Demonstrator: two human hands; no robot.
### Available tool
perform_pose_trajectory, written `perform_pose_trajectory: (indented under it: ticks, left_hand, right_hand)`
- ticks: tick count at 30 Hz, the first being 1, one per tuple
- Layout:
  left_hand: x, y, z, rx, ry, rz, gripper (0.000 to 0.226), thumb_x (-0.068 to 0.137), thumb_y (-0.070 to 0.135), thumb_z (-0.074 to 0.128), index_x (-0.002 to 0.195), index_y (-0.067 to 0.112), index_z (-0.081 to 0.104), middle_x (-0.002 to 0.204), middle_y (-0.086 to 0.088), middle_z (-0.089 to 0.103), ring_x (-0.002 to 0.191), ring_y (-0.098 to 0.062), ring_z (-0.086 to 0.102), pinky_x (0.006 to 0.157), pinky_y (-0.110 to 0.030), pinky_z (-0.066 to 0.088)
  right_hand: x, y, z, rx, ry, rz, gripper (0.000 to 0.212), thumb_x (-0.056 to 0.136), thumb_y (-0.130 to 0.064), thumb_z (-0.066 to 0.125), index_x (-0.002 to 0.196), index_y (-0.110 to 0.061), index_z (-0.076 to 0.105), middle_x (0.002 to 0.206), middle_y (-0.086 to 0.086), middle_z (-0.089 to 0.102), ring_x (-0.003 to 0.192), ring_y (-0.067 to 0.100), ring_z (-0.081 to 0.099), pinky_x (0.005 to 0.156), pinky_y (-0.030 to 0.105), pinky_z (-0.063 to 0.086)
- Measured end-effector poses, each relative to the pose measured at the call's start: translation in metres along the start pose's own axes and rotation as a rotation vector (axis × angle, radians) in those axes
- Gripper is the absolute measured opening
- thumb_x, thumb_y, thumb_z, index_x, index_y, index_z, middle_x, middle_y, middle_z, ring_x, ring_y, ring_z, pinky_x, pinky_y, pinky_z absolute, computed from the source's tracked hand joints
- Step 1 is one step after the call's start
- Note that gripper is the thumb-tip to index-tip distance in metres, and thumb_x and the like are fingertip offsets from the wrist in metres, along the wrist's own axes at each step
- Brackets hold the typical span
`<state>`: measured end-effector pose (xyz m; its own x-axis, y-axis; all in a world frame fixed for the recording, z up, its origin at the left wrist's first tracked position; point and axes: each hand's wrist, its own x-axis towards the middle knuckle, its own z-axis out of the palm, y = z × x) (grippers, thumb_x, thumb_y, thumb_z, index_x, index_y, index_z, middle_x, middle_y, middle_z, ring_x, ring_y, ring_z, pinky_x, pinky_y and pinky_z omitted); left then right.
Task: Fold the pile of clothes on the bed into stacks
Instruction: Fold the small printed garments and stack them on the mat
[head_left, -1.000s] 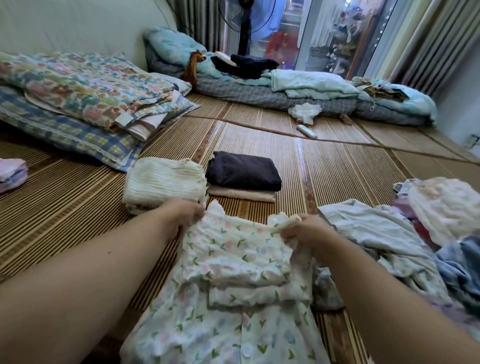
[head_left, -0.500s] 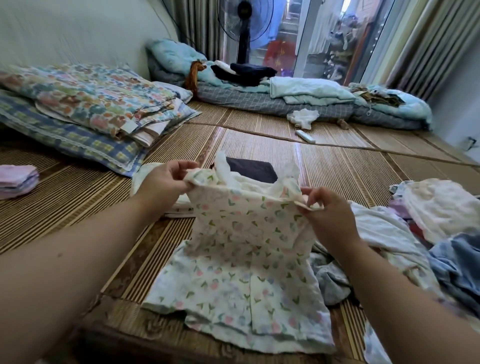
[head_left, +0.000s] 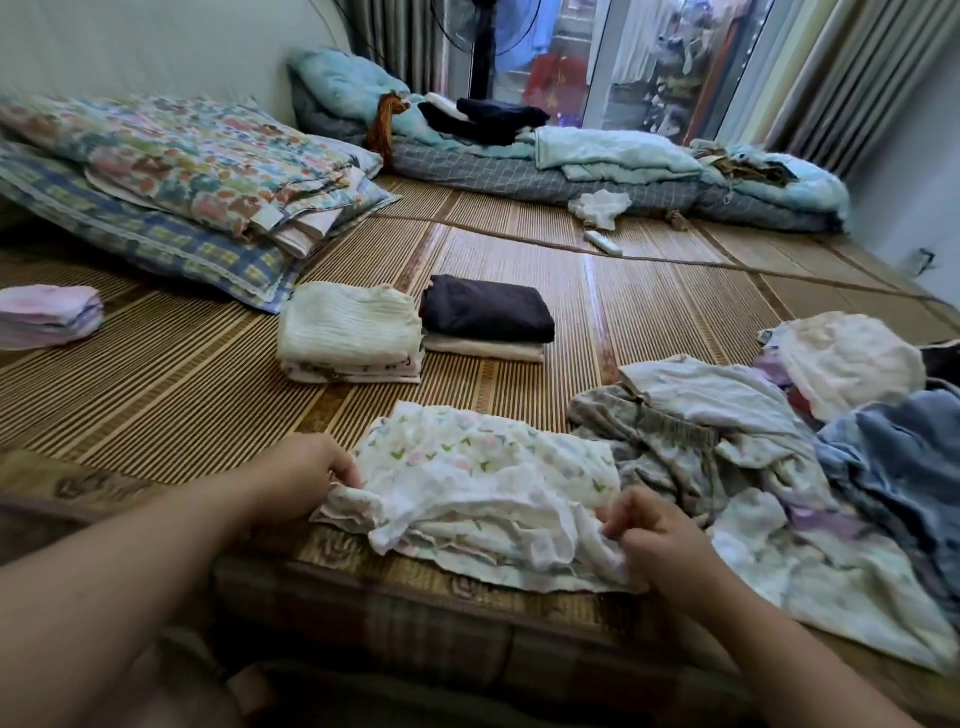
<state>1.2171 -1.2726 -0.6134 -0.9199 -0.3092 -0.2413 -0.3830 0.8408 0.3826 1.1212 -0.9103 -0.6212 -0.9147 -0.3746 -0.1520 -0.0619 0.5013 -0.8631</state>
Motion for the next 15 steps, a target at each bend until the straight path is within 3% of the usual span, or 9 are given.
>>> perform_pose_trajectory:
  ticks: [3, 5, 7, 8, 9, 11, 15]
  left_hand:
    - [0.006, 0.022, 0.000, -0.046, 0.313, 0.023, 0.043, 0.081, -0.001, 0.051, 0.063, 0.036, 0.061, 0.094, 0.008, 0.057, 0.093, -0.015, 0.055, 0.072, -0.031, 0.046]
    - [0.011, 0.039, 0.005, -0.149, 0.413, 0.107, 0.030, 0.086, 0.008, 0.053, 0.085, 0.037, 0.064, 0.107, 0.002, 0.059, 0.103, -0.020, 0.053, 0.084, -0.034, 0.044]
    - [0.018, 0.052, 0.013, -0.152, 0.254, 0.181, 0.036, 0.088, 0.015, 0.059, 0.118, 0.035, 0.062, 0.129, -0.001, 0.057, 0.108, -0.016, 0.052, 0.086, -0.028, 0.042]
    - [0.021, 0.055, 0.019, -0.074, 0.095, 0.205, 0.051, 0.087, 0.013, 0.061, 0.131, 0.039, 0.054, 0.142, -0.001, 0.048, 0.120, -0.017, 0.048, 0.095, -0.029, 0.042]
    - [0.022, 0.055, 0.023, 0.044, -0.065, 0.209, 0.069, 0.084, 0.009, 0.065, 0.139, 0.045, 0.043, 0.154, 0.001, 0.034, 0.136, -0.022, 0.036, 0.108, -0.038, 0.037]
    - [0.024, 0.050, 0.023, 0.261, -0.269, 0.186, 0.094, 0.077, 0.012, 0.074, 0.144, 0.053, 0.023, 0.161, 0.010, 0.010, 0.148, -0.026, 0.006, 0.118, -0.055, 0.017]
    - [0.021, 0.038, 0.012, 0.392, -0.344, 0.142, 0.095, 0.074, 0.042, 0.076, 0.148, 0.049, 0.016, 0.162, 0.008, 0.011, 0.147, -0.027, 0.012, 0.117, -0.052, 0.020]
  right_hand:
    - [0.005, -0.020, 0.012, -0.193, 0.264, -0.050, 0.011, 0.087, -0.019, 0.062, 0.080, -0.027, 0.057, 0.070, -0.003, 0.066, 0.070, 0.021, 0.064, 0.069, 0.043, 0.054]
    - [0.006, -0.037, 0.027, -0.330, 0.277, -0.094, 0.011, 0.088, -0.032, 0.063, 0.097, -0.030, 0.057, 0.078, -0.010, 0.063, 0.071, 0.012, 0.061, 0.069, 0.038, 0.054]
    - [0.007, -0.046, 0.043, -0.429, 0.099, 0.017, 0.040, 0.082, -0.032, 0.064, 0.120, -0.031, 0.053, 0.093, -0.007, 0.064, 0.082, 0.014, 0.061, 0.071, 0.030, 0.051]
    - [0.007, -0.047, 0.050, -0.489, -0.011, 0.094, 0.053, 0.076, -0.031, 0.065, 0.127, -0.031, 0.050, 0.106, -0.002, 0.063, 0.091, 0.016, 0.060, 0.074, 0.028, 0.049]
    - [0.008, -0.046, 0.056, -0.534, -0.102, 0.154, 0.061, 0.071, -0.031, 0.065, 0.129, -0.030, 0.048, 0.120, 0.002, 0.058, 0.101, 0.018, 0.057, 0.078, 0.029, 0.049]
    - [0.011, -0.047, 0.063, -0.585, -0.201, 0.221, 0.067, 0.067, -0.030, 0.064, 0.132, -0.027, 0.047, 0.140, 0.008, 0.042, 0.122, 0.026, 0.047, 0.089, 0.035, 0.053]
    - [0.039, -0.053, 0.068, -0.790, -0.302, 0.188, 0.080, 0.078, -0.018, 0.052, 0.151, -0.032, 0.023, 0.151, 0.017, 0.033, 0.137, 0.037, 0.034, 0.104, 0.042, 0.045]
